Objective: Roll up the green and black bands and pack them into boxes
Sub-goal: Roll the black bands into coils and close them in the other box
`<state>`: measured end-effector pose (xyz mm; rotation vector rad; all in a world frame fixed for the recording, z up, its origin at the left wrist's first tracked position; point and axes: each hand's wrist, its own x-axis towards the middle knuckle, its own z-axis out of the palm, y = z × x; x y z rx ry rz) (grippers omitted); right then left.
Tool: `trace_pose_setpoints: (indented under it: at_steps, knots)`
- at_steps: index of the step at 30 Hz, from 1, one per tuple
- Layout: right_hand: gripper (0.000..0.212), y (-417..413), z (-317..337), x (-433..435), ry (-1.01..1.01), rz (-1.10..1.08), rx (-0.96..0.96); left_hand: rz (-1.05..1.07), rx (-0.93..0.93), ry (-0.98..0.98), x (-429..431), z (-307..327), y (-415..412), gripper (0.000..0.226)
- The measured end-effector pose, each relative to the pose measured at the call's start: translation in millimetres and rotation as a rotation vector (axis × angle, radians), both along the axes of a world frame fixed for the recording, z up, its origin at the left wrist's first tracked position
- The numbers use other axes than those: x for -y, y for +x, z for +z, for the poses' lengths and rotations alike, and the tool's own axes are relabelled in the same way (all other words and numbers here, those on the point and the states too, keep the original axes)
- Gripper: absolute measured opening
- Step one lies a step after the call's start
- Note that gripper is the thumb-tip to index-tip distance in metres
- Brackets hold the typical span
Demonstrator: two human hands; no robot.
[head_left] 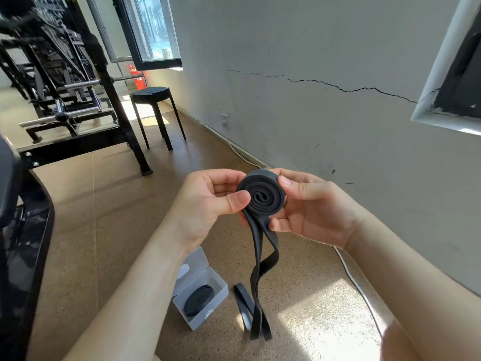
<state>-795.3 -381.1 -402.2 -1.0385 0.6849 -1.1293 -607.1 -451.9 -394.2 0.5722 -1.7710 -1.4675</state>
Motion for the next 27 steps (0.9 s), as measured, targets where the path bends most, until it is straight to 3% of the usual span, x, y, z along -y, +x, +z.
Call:
trace_pose_setpoints:
  at_steps: [4,7,11,16,19,23,27]
  knots:
    - [0.068,2,-2,-1,0.02,-0.082,-0.038,0.069,0.032,-0.021,4,-2,-3,0.023]
    - [0.039,3,2,-3,-0.04,-0.295,-0.255,0.139,0.088,-0.054,5,-3,-3,0.019]
    - [0.018,10,3,-7,-0.193,-0.486,-0.488,0.219,0.204,-0.136,6,-3,-1,0.02]
    - [0.026,14,8,-12,-0.231,-0.523,-0.679,0.265,0.327,-0.258,6,-1,0,0.02]
    - [0.031,12,7,-10,-0.26,-0.607,-0.82,0.249,0.31,-0.229,2,-2,-3,0.019]
    - [0.024,9,8,-8,-0.245,-0.62,-0.775,0.243,0.141,-0.063,-3,-5,-10,0.033]
    - [0.019,9,6,-6,-0.163,-0.648,-0.494,0.203,-0.006,0.066,-8,-4,-15,0.044]
